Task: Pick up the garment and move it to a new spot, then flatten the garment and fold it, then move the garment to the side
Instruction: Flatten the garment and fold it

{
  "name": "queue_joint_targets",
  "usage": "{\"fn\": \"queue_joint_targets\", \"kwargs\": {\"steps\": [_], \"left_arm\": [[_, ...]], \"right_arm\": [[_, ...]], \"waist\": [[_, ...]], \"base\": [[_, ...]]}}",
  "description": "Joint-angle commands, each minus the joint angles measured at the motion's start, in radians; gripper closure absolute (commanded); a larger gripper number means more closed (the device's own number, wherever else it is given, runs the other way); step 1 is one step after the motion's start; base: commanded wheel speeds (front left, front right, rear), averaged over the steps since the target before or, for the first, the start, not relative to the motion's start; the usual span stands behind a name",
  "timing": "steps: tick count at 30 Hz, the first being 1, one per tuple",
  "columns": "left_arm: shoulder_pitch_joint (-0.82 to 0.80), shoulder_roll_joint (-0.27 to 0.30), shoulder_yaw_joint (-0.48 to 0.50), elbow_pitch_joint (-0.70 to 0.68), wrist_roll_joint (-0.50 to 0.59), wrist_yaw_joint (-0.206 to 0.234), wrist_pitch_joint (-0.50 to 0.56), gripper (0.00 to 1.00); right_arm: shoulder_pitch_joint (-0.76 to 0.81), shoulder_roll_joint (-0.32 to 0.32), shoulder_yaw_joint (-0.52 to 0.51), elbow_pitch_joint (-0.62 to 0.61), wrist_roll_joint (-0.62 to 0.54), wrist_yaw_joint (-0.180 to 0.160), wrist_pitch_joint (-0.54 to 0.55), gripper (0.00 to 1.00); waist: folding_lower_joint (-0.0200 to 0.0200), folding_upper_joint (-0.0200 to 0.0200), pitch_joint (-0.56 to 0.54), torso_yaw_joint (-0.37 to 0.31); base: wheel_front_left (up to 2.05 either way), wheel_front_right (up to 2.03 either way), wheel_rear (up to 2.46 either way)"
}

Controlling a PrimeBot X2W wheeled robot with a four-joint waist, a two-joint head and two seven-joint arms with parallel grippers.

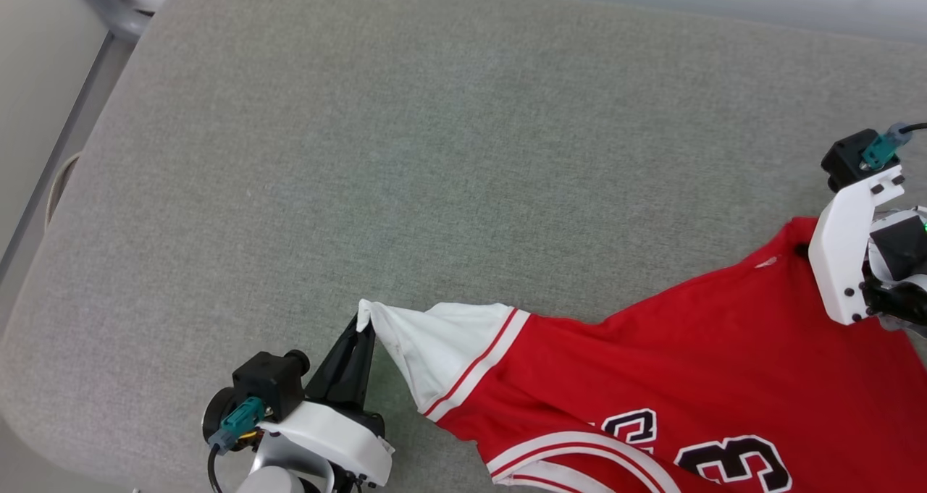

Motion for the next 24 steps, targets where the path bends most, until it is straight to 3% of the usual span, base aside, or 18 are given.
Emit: {"fn": "queue_joint_targets", "kwargs": {"steps": [1,16,24], "left_arm": [[0.003,0.005,0.003,0.002,0.005,-0.002,-0.006,1.00],[-0.080,0.106,0.052,-0.085,0.015,-0.004,0.039,1.00],[-0.227,0.151,0.079,-0.172,0.018,-0.007,0.107,1.00]], "right_arm": [[-0.013,-0.002,0.009,0.007,0.007,-0.001,-0.031,1.00],[-0.034,-0.030,0.068,-0.081,0.115,-0.001,-0.423,1.00],[-0.057,-0.034,0.023,-0.156,0.108,-0.001,-0.524,1.00]], "waist": [[-0.0001,0.0000,-0.020,-0.015],[-0.0001,0.0000,-0.199,-0.132],[-0.0001,0.0000,-0.243,-0.187]], "base": [[0.00,0.00,0.00],[0.00,0.00,0.00],[0.00,0.00,0.00]]}}
